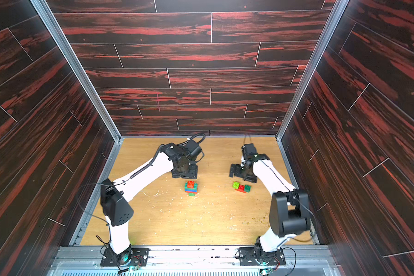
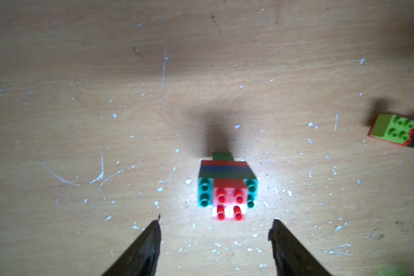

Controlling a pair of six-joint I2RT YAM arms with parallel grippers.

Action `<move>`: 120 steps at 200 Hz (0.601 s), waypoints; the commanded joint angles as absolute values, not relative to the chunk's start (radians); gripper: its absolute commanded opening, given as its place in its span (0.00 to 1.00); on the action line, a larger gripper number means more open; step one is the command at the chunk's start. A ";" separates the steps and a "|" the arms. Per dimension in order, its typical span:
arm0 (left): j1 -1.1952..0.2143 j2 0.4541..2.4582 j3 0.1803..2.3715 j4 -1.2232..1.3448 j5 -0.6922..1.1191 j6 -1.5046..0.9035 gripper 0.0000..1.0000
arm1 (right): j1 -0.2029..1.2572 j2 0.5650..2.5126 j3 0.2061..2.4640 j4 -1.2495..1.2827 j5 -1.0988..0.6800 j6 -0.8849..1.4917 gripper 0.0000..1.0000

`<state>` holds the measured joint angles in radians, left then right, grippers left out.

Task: Assemble a carrot with lego
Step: Pick up the lego brick from the center of the board.

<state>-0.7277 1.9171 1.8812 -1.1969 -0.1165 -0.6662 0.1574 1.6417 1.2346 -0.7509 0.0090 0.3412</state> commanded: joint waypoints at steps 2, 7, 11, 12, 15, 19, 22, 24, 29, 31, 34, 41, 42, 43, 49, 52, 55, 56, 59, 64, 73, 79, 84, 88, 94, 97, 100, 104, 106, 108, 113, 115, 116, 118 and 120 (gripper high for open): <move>-0.703 1.828 1.815 -1.191 -0.138 -0.673 0.75 | 0.105 1.709 1.273 -0.701 -0.044 0.308 0.99; -0.700 1.818 1.798 -1.185 -0.137 -0.673 0.76 | 0.094 1.720 1.276 -0.693 -0.064 0.308 0.99; -0.696 1.810 1.784 -1.181 -0.136 -0.673 0.76 | 0.088 1.731 1.278 -0.687 -0.077 0.308 0.99; -0.695 1.809 1.781 -1.179 -0.135 -0.673 0.76 | 0.086 1.732 1.279 -0.686 -0.079 0.308 0.98; -0.693 1.802 1.774 -1.176 -0.136 -0.674 0.77 | 0.082 1.740 1.281 -0.685 -0.086 0.308 0.98; -0.689 1.795 1.762 -1.172 -0.137 -0.674 0.77 | 0.076 1.751 1.283 -0.684 -0.094 0.310 0.99; -0.687 1.789 1.755 -1.170 -0.137 -0.674 0.77 | 0.074 1.757 1.285 -0.684 -0.101 0.311 0.98; -0.687 1.787 1.750 -1.168 -0.137 -0.674 0.77 | 0.073 1.760 1.285 -0.683 -0.104 0.311 0.98; -0.682 1.779 1.737 -1.166 -0.135 -0.674 0.77 | 0.070 1.767 1.285 -0.681 -0.114 0.311 0.99; -0.681 1.775 1.733 -1.166 -0.135 -0.674 0.78 | 0.069 1.770 1.284 -0.680 -0.117 0.312 0.98; -0.679 1.771 1.727 -1.164 -0.134 -0.674 0.78 | 0.067 1.774 1.282 -0.679 -0.120 0.313 0.99; -0.674 1.761 1.713 -1.160 -0.132 -0.675 0.78 | 0.065 1.779 1.277 -0.672 -0.132 0.317 0.98; -0.673 1.759 1.711 -1.159 -0.131 -0.675 0.78 | 0.065 1.780 1.276 -0.671 -0.133 0.318 0.99; -0.672 1.759 1.707 -1.159 -0.131 -0.674 0.79 | 0.064 1.780 1.274 -0.669 -0.136 0.318 0.98; -0.668 1.758 1.694 -1.153 -0.129 -0.676 0.79 | 0.062 1.785 1.269 -0.664 -0.147 0.323 0.99; -0.665 1.758 1.688 -1.150 -0.128 -0.676 0.80 | 0.062 1.788 1.267 -0.661 -0.153 0.325 0.99; -0.663 1.758 1.683 -1.148 -0.125 -0.676 0.81 | 0.061 1.790 1.265 -0.656 -0.157 0.326 0.99; -0.662 1.758 1.680 -1.147 -0.124 -0.677 0.81 | 0.062 1.791 1.264 -0.656 -0.158 0.327 0.98; -0.661 1.737 1.676 -1.144 -0.122 -0.678 0.82 | 0.062 1.796 1.262 -0.655 -0.163 0.329 0.99; -0.656 1.727 1.667 -1.140 -0.120 -0.678 0.82 | 0.062 1.801 1.260 -0.652 -0.169 0.333 0.98; -0.651 1.719 1.655 -1.136 -0.116 -0.678 0.84 | 0.062 1.809 1.254 -0.646 -0.181 0.340 0.99; -0.648 1.716 1.649 -1.132 -0.115 -0.679 0.84 | 0.062 1.813 1.249 -0.642 -0.186 0.344 0.99; -0.645 1.712 1.645 -1.133 -0.113 -0.680 0.85 | 0.061 1.814 1.245 -0.637 -0.188 0.347 0.99; -0.644 1.711 1.642 -1.131 -0.113 -0.679 0.85 | 0.062 1.816 1.241 -0.635 -0.193 0.347 0.98; -0.641 1.707 1.639 -1.131 -0.111 -0.680 0.86 | 0.062 1.819 1.236 -0.632 -0.198 0.350 0.98; -0.638 1.705 1.637 -1.131 -0.111 -0.678 0.85 | 0.063 1.820 1.234 -0.632 -0.200 0.350 0.99; -0.637 1.703 1.636 -1.131 -0.111 -0.677 0.86 | 0.063 1.821 1.232 -0.631 -0.202 0.351 0.99; -0.636 1.701 1.634 -1.129 -0.109 -0.677 0.86 | 0.063 1.823 1.228 -0.630 -0.204 0.351 0.99; -0.635 1.700 1.633 -1.129 -0.111 -0.676 0.86 | 0.062 1.823 1.227 -0.629 -0.205 0.351 0.99; -0.634 1.700 1.632 -1.129 -0.109 -0.675 0.86 | 0.062 1.823 1.225 -0.628 -0.206 0.352 0.99; -0.632 1.697 1.630 -1.129 -0.108 -0.674 0.86 | 0.061 1.826 1.220 -0.626 -0.209 0.354 0.99; -0.632 1.695 1.628 -1.129 -0.109 -0.673 0.86 | 0.061 1.827 1.218 -0.625 -0.210 0.353 0.99; -0.631 1.695 1.627 -1.129 -0.109 -0.673 0.86 | 0.062 1.827 1.216 -0.625 -0.210 0.353 0.99; -0.631 1.694 1.626 -1.129 -0.108 -0.673 0.86 | 0.062 1.828 1.214 -0.624 -0.211 0.353 0.99; -0.629 1.693 1.626 -1.129 -0.108 -0.673 0.86 | 0.062 1.828 1.213 -0.623 -0.213 0.354 0.99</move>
<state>-0.6407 1.7477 1.6447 -1.1259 -0.1093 -0.6727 0.0650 1.7840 1.2419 -0.6312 -0.1719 0.3412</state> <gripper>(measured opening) 0.860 0.985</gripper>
